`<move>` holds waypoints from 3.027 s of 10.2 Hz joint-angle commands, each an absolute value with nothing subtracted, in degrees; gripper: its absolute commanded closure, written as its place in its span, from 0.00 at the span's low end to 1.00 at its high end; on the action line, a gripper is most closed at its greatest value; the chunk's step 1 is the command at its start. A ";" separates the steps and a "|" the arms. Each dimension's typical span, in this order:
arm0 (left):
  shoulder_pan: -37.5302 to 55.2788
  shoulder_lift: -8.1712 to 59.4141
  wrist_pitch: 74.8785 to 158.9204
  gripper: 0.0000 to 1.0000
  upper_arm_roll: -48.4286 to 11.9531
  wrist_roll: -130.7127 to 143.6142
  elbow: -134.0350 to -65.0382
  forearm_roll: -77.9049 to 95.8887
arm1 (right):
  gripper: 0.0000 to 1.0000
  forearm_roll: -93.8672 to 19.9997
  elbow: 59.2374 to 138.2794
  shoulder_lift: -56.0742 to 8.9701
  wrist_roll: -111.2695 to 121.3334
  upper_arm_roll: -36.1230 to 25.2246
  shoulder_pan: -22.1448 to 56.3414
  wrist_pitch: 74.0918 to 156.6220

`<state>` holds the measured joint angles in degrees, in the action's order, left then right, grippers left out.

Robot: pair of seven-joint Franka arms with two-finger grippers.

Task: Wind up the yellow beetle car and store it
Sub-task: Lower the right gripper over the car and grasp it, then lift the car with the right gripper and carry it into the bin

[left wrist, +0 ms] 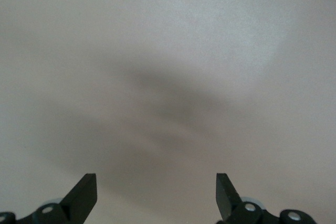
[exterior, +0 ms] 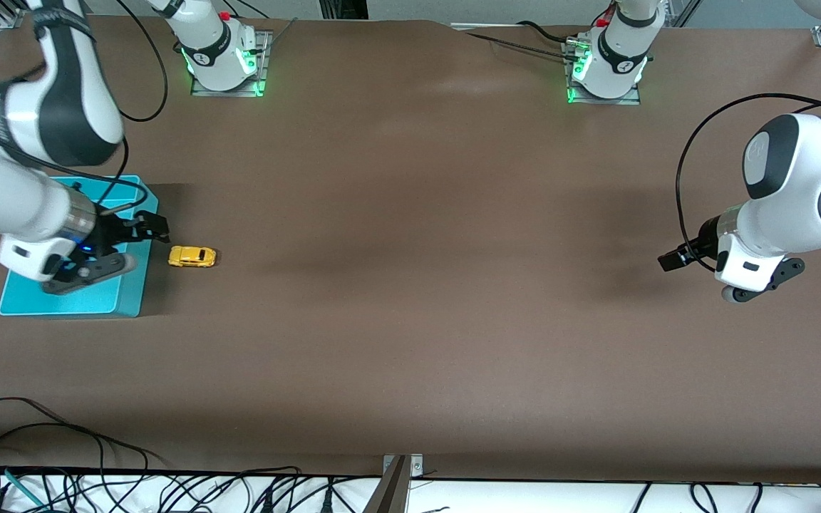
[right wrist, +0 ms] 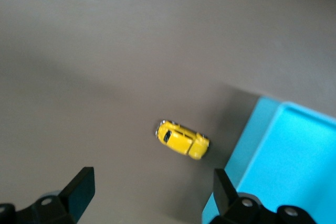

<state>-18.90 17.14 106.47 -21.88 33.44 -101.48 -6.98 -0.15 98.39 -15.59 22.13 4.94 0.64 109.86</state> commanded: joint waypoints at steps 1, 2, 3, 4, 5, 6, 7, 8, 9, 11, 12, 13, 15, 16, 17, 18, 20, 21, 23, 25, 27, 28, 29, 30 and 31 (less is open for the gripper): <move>-19.34 16.00 105.21 0.00 -22.24 31.90 -101.69 -5.89 | 0.00 -1.05 112.80 -10.21 35.10 5.71 0.18 121.77; -19.34 16.00 105.21 0.00 -22.32 31.99 -101.69 -5.89 | 0.00 -1.14 116.68 -9.06 40.72 5.71 -0.69 125.12; -19.16 16.00 105.21 0.00 -22.41 31.99 -101.69 -5.89 | 0.00 -0.97 120.81 -7.49 44.00 6.23 -1.31 128.20; -19.16 16.00 105.21 0.00 -22.76 31.91 -101.69 -5.89 | 0.00 -0.88 124.16 -6.17 46.64 7.55 -2.36 131.10; -19.42 15.91 105.03 0.00 -22.85 31.38 -101.69 -5.89 | 0.00 -0.97 125.93 -5.89 50.67 7.91 -2.98 132.18; -19.42 14.86 104.77 0.00 -22.85 26.68 -101.78 -5.98 | 0.00 -1.05 127.17 -5.98 54.28 7.91 -3.68 132.27; -19.51 14.07 104.68 0.00 -22.85 22.02 -101.78 -5.98 | 0.00 -1.05 127.87 -6.67 58.49 7.91 -4.39 132.62; -19.60 13.02 104.50 0.00 -22.85 19.45 -101.78 -5.98 | 0.00 -1.05 128.23 -7.98 63.15 7.91 -5.09 134.45; -19.60 11.79 103.81 0.00 -22.85 18.21 -101.78 -5.98 | 0.00 -1.05 129.02 -9.04 67.54 7.91 -5.53 137.52; -19.86 8.19 101.97 0.00 -22.76 15.57 -102.04 -3.10 | 0.00 -1.05 129.37 -11.76 73.36 7.91 -6.67 141.14; -21.52 6.61 101.17 0.00 -22.85 12.77 -102.39 -0.29 | 0.00 -1.05 129.46 -12.82 76.09 7.91 -7.11 142.02; -21.88 5.63 101.16 0.02 -22.85 11.00 -103.35 0.26 | 0.00 -1.05 130.16 -14.05 78.81 7.91 -7.55 143.86; -21.97 5.71 101.07 0.00 -22.76 10.37 -103.45 0.26 | 0.00 -1.05 131.04 -16.77 81.99 7.91 -7.65 149.30; -21.97 5.71 100.99 0.00 -22.76 10.28 -103.45 0.26 | 0.00 -1.05 131.04 -17.48 82.26 7.91 -7.65 150.28; -22.06 5.80 100.73 0.00 -22.76 10.28 -103.36 0.26 | 0.00 -0.97 131.04 -18.36 82.35 7.91 -7.65 151.25; -22.06 5.89 100.55 0.00 -22.68 10.28 -103.19 0.26 | 0.00 -0.97 131.04 -19.50 82.35 7.91 -7.65 152.74; -22.06 6.15 100.55 0.00 -22.50 10.37 -102.75 0.35 | 0.00 -0.97 130.96 -20.65 82.88 7.91 -7.65 154.51; -22.06 6.24 100.55 0.00 -22.50 10.37 -102.66 0.35 | 0.00 -0.97 130.96 -21.00 83.23 7.91 -7.65 154.86; -22.06 6.24 100.55 0.00 -22.50 10.28 -102.66 0.26 | 0.00 -0.97 130.96 -21.36 83.23 7.91 -7.65 155.39; -21.97 6.24 100.55 0.00 -22.50 10.28 -102.74 0.26 | 0.31 -0.88 130.87 -21.36 84.19 7.91 -7.56 155.39; -21.97 6.24 100.55 0.00 -22.50 10.28 -102.66 0.26 | 0.69 -0.88 130.69 -21.36 86.47 7.91 -7.56 155.39; -21.97 6.24 100.55 0.00 -22.50 10.28 -102.66 0.26 | 0.86 -0.79 130.61 -21.36 86.57 7.91 -7.56 155.39; -21.97 6.24 100.55 0.00 -22.50 10.28 -102.74 0.26 | 0.89 -0.70 130.43 -21.10 87.36 7.91 -7.56 155.39; -21.97 6.24 100.55 0.00 -22.50 10.28 -102.66 0.26 | 0.98 -0.70 130.34 -20.31 87.71 8.00 -7.56 155.22; -21.97 6.24 100.55 0.00 -22.50 10.28 -102.74 0.26 | 1.00 -0.70 130.34 -18.82 87.71 8.00 -7.56 154.87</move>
